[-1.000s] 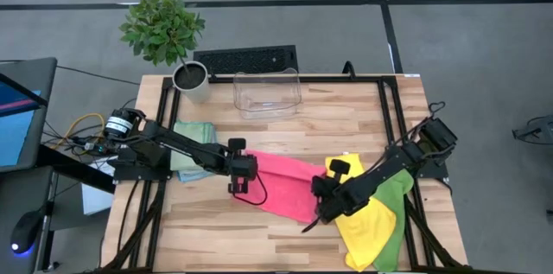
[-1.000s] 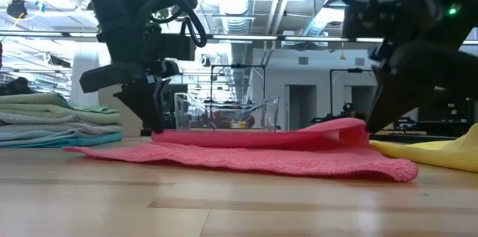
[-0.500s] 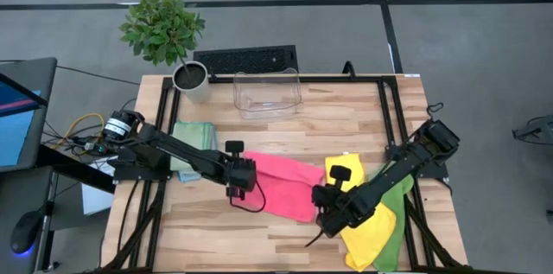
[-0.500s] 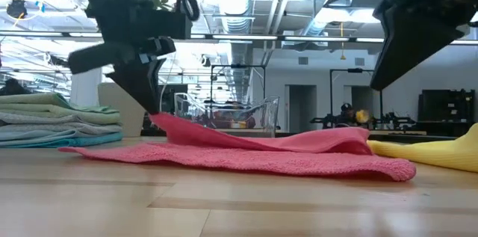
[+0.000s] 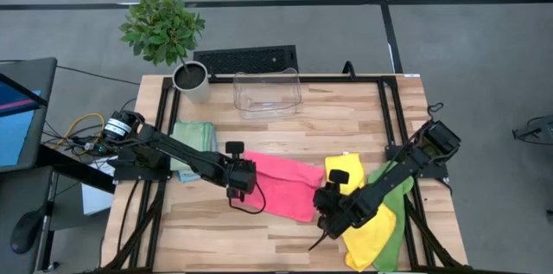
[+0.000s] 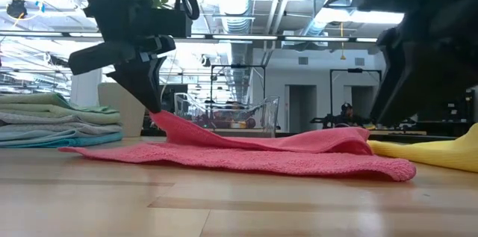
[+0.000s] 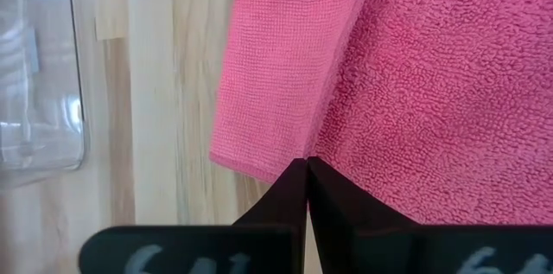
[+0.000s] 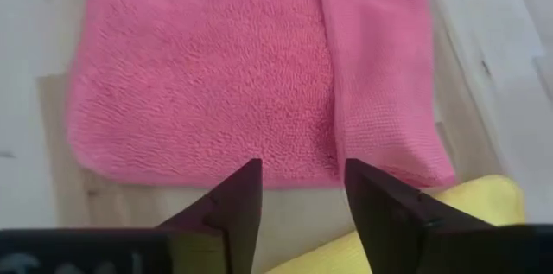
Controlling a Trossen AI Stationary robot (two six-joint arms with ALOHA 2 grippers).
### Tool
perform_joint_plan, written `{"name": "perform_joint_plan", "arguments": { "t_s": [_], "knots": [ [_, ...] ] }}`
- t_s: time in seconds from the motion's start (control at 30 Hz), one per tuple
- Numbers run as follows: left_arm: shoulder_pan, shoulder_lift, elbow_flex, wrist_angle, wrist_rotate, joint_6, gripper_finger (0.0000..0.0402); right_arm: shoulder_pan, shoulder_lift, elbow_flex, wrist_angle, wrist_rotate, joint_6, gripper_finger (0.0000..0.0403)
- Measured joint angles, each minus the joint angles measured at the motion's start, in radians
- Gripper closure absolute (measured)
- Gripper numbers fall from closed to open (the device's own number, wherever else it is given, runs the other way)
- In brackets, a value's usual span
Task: Fold microfiber towels
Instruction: Fold the pink microfiber cloth
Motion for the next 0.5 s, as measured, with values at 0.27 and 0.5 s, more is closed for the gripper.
{"name": "perform_joint_plan", "arguments": {
  "t_s": [0.27, 0.5],
  "knots": [
    [0.0, 0.0, 0.0, 0.0, 0.0, 0.002, 0.0401, -0.034, 0.0, -0.073, 0.099, -0.025, -0.024, 0.0216],
    [0.0, 0.0, 0.0, -0.001, 0.001, 0.001, 0.0401, -0.072, 0.0, -0.082, 0.111, -0.024, -0.05, 0.0223]
  ]
}}
